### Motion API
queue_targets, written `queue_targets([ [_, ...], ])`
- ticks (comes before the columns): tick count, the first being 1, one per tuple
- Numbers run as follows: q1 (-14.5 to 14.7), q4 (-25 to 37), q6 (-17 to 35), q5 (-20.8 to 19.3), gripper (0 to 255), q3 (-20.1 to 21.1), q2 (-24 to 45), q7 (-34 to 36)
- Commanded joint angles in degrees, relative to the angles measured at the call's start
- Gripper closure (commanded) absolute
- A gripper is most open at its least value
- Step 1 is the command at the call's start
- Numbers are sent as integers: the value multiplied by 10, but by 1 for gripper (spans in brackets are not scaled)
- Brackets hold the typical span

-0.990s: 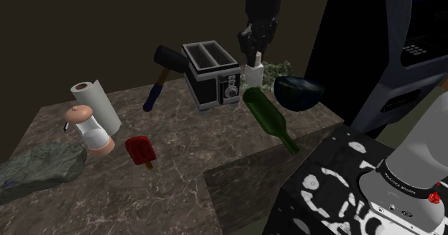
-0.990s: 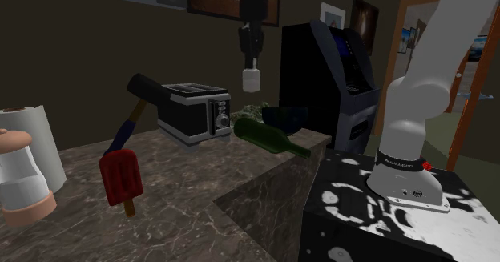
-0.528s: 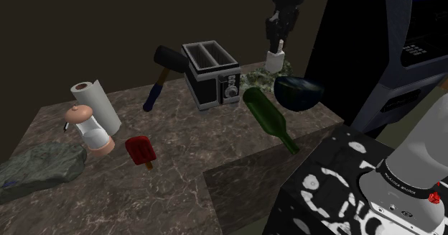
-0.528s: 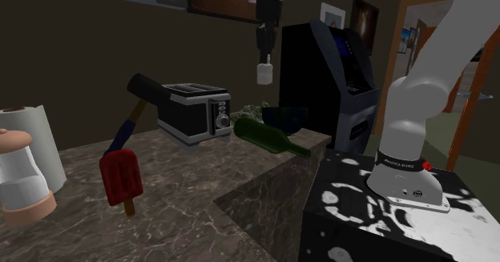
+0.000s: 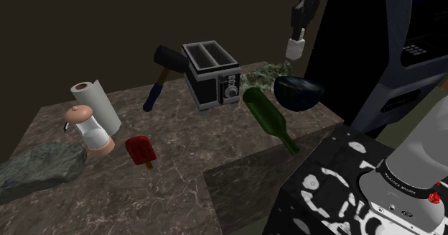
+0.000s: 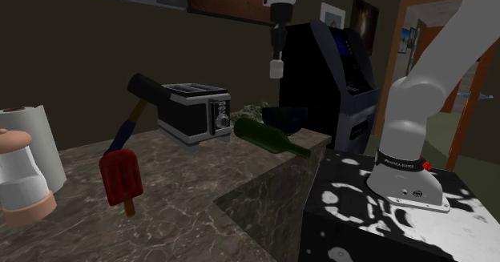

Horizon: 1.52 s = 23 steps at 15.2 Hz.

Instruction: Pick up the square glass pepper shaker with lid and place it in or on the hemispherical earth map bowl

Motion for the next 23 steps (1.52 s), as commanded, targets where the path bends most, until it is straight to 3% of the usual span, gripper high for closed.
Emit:
queue_targets([
  [1,-10,-3,-3,-8,255,-23,-6,-31],
  [6,-30,4,-9,-24,255,-68,-7,-91],
  [23,-29,-136,121,-25,255,-68,-17,-86],
])
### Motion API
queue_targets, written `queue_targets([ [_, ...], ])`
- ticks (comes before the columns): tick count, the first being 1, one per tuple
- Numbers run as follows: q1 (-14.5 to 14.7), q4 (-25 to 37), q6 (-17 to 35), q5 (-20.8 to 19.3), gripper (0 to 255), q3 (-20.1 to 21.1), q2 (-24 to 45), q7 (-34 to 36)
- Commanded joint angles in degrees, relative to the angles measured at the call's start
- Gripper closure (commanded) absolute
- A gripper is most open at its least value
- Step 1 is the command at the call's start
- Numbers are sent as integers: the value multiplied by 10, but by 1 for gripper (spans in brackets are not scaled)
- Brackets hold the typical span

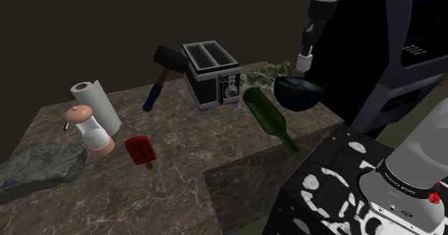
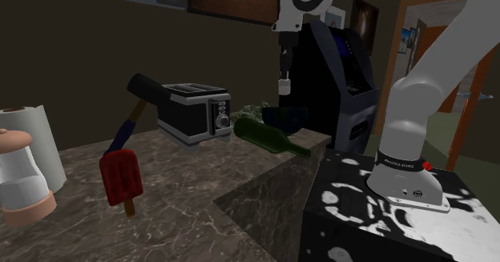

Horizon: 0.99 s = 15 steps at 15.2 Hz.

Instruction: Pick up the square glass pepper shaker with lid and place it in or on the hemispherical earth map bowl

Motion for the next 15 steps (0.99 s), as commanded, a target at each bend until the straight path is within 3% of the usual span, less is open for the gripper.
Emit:
queue_targets([
  [1,0,-15,17,0,255,0,2,1],
  [11,0,-32,35,0,255,0,3,2],
  [12,0,-32,35,0,0,0,3,2],
  [15,0,-32,35,0,0,0,3,2],
])
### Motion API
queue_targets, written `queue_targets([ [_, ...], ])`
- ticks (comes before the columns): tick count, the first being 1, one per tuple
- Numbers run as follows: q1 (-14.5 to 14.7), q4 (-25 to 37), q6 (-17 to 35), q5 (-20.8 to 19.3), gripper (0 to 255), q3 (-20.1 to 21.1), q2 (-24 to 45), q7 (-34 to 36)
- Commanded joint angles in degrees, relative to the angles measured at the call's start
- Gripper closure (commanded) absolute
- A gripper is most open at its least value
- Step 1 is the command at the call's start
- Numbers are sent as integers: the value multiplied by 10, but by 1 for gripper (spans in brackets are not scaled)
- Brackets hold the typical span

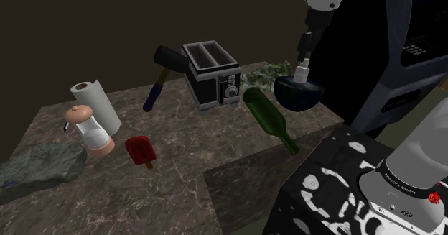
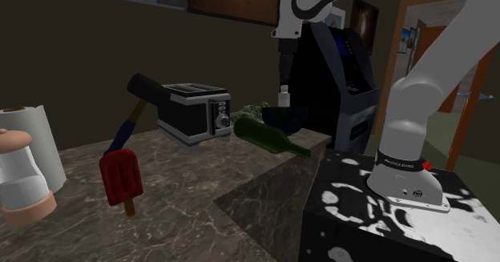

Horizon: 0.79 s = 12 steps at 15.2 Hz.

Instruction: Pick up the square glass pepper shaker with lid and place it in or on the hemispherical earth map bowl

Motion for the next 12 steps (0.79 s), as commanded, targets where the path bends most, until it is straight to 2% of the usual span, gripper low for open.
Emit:
queue_targets([
  [1,0,0,0,0,0,0,0,0],
  [2,0,0,0,0,0,0,0,0],
  [6,1,66,-74,2,0,2,-9,-1],
  [12,1,66,-74,2,0,2,-9,-1],
])
